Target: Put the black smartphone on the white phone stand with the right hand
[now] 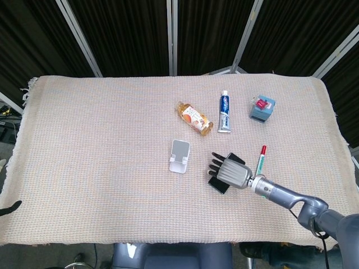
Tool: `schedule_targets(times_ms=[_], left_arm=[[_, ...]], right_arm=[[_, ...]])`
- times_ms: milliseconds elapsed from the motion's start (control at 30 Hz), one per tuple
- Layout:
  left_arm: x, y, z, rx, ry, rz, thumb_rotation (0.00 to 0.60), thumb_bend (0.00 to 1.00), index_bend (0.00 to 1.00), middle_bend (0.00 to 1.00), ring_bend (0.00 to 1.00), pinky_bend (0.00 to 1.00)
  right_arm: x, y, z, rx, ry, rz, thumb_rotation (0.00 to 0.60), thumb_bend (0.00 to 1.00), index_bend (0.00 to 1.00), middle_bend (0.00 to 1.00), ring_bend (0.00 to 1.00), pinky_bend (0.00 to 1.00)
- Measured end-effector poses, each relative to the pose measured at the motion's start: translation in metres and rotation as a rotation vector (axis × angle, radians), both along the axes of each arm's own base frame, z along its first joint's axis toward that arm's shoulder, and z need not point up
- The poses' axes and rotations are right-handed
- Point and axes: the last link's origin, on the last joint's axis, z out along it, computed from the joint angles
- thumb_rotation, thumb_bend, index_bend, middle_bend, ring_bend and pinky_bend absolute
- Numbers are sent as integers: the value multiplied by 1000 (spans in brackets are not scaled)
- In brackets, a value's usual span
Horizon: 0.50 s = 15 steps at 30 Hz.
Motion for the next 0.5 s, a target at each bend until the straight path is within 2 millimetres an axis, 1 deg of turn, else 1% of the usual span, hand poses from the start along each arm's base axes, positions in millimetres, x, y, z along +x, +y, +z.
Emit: schedule_targets(times_ms=[233,500], left_arm=[[1,-1,0,6,3,2,600,0,0,0,0,0],[2,-1,1,18,7,2,600,0,0,0,0,0]], right_arm=[[-7,-1,-4,5,20,26,600,0,251,254,226,161],[-15,-4,-8,13,45,51,600,0,252,259,238,173]])
